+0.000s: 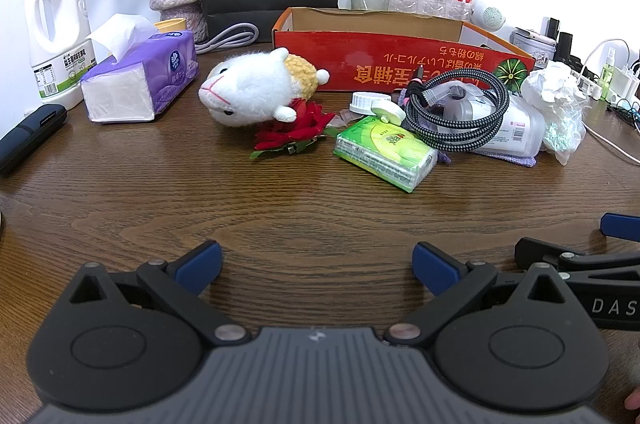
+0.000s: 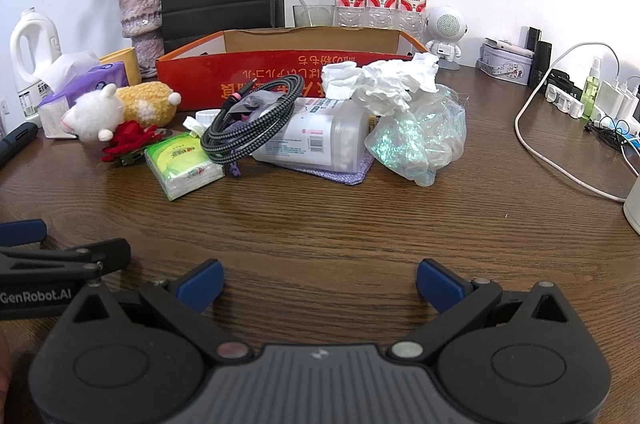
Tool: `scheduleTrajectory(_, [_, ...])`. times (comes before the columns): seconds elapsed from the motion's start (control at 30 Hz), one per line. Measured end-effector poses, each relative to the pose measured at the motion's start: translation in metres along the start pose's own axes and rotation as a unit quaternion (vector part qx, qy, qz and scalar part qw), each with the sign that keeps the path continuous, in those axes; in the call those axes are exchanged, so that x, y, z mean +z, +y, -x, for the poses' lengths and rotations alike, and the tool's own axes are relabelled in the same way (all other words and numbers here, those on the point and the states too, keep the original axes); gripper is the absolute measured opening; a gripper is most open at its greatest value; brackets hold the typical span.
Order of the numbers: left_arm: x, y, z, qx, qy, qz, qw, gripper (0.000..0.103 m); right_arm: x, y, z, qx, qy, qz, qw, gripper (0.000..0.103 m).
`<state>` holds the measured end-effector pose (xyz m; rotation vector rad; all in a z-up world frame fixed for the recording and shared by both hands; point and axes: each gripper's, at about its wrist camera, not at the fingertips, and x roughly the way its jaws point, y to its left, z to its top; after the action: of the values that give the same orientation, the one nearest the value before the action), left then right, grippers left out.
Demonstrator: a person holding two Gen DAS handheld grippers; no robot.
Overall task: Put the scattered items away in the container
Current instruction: 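Move both grippers toward the items scattered in front of the box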
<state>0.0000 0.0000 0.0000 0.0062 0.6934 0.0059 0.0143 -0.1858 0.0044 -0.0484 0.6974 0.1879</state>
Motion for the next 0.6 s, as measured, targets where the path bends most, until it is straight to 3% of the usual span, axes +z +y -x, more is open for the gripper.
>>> scheduleTrajectory(0.6, [0.0000,0.0001,0.0000,0.001,0.000,0.000,1.0000,0.103,-0.0005,0.0019,-0.0009,0.002,0.000,0.004,1.000,0.103])
